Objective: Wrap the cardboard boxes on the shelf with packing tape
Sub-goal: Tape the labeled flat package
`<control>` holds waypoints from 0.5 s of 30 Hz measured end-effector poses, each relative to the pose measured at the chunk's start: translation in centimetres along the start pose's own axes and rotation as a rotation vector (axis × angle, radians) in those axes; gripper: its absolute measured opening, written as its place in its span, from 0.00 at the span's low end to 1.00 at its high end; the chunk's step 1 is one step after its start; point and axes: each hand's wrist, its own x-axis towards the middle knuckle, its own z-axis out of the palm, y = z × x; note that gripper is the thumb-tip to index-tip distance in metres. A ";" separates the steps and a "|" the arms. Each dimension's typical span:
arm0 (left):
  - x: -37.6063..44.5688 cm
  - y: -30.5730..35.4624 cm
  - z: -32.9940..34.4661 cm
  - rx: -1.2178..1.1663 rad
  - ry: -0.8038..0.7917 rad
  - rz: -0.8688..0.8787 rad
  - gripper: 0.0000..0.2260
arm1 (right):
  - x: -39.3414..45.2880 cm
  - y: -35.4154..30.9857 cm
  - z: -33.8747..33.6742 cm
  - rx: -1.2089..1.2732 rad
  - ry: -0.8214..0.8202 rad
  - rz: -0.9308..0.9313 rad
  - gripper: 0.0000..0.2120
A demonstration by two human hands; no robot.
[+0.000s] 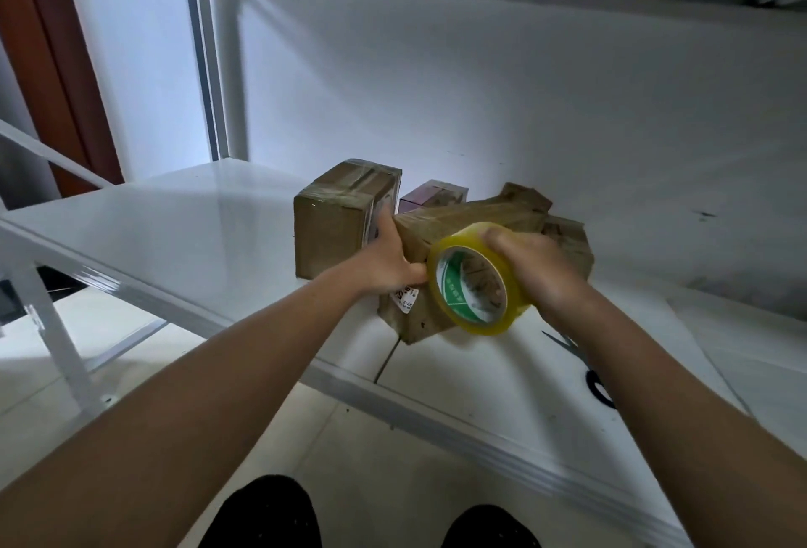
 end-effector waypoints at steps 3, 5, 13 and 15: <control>-0.6 0.4 -1.9 0.174 -0.221 -0.065 0.61 | -0.2 1.8 0.0 0.114 0.038 -0.017 0.13; -1.0 1.3 -3.8 0.264 -0.211 -0.060 0.44 | -0.1 2.3 0.4 0.166 0.006 -0.057 0.12; -1.2 6.0 -2.9 0.571 -0.098 0.097 0.31 | 0.3 4.3 2.3 0.300 0.047 -0.117 0.10; -1.0 6.4 -2.0 0.739 -0.086 0.065 0.34 | 0.2 4.8 2.8 0.336 0.053 -0.116 0.09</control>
